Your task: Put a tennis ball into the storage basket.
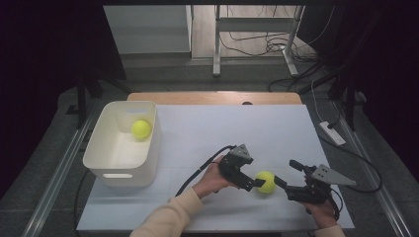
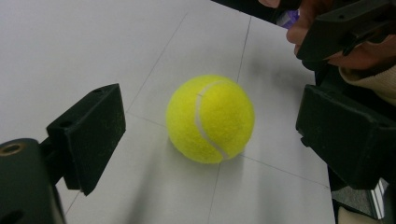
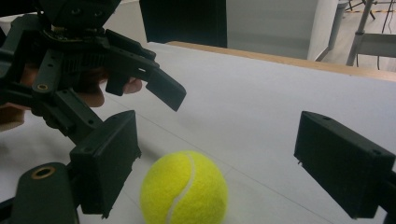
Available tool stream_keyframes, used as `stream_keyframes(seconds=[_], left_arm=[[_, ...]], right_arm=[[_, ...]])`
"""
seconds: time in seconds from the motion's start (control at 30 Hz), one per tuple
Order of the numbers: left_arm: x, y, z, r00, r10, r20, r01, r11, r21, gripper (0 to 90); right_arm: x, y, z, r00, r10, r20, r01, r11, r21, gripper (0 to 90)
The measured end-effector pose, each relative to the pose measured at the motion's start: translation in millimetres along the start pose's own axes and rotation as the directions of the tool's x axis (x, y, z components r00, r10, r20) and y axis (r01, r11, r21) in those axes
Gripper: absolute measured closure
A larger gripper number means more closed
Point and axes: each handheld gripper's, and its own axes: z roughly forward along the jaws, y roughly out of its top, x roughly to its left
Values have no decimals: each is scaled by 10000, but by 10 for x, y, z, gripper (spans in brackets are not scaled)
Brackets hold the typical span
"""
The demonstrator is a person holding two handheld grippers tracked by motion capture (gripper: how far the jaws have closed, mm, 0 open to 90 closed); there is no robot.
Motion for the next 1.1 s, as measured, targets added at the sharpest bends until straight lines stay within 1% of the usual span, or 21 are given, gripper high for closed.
stream_keyframes(seconds=[0.2,0.33,0.4,0.63,0.87,1.1], left_arm=[[-3,-8,90,10000,-93,17,93,9999,90,95],[-4,-10,131,10000,-8,-15,9,9998,210,91],[-10,-13,173,10000,-25,-16,25,9996,288,90],[-22,-7,243,10000,0,28,-1,9992,405,87],[-30,-14,336,10000,33,44,-36,9979,649,85],[-38,6,421,9999,124,-25,-121,9970,766,85]], right_arm=[[0,0,1,10000,15,0,-15,10000,-7,140],[-1,-1,1,10000,10,7,-10,10000,1,140],[-2,-2,2,10000,4,4,-4,10000,11,139],[3,-4,8,10000,-5,-20,5,10000,50,139],[0,-6,3,10000,20,-31,-20,10000,31,139],[1,-8,6,10000,31,-40,-31,10000,31,139]])
